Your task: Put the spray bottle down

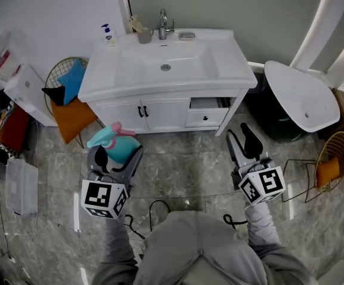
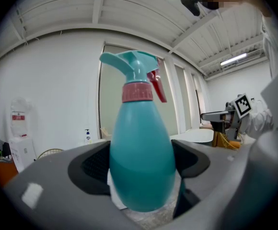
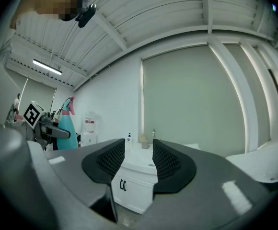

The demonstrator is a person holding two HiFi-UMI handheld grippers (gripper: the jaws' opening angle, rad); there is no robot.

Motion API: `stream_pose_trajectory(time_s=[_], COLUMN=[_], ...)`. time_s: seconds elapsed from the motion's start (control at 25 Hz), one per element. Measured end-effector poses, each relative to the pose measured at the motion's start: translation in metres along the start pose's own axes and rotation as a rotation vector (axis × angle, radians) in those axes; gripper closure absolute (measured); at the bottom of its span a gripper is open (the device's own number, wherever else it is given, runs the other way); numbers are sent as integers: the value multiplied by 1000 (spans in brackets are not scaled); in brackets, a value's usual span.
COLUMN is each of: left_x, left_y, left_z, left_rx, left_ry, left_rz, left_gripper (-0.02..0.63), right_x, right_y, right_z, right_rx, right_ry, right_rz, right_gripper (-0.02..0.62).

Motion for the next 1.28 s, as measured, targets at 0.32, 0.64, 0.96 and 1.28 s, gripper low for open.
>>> stream_pose_trajectory(time_s=[0.32,0.64,0.96,1.28], left_x=[11,11,26,44], left_y=[-45,-90,-151,-205], left_z=[16,64,154,227], left_rx=[-4,41,110,164], left_ry=[-7,-12,-8,12], left_rz=[24,9,-6,-11], left_gripper=[167,167,167,167], right_x=[1,-16,-35,-41], right_y=[-25,-16,16,39], right_z=[42,114,245,356], right_rx=[16,68,152,224], right_ry=[11,11,31,47], right_rz=[18,36,59,51], right_gripper=[416,416,416,416])
Point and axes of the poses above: the fingertips, and each gripper's own axes: z forward along the fingers, y to its right, x out of its top, the point moved 9 cm from there along -z, backward along the fingers, and after that the axes turned 13 degrees about -z, right-handed, at the moved point
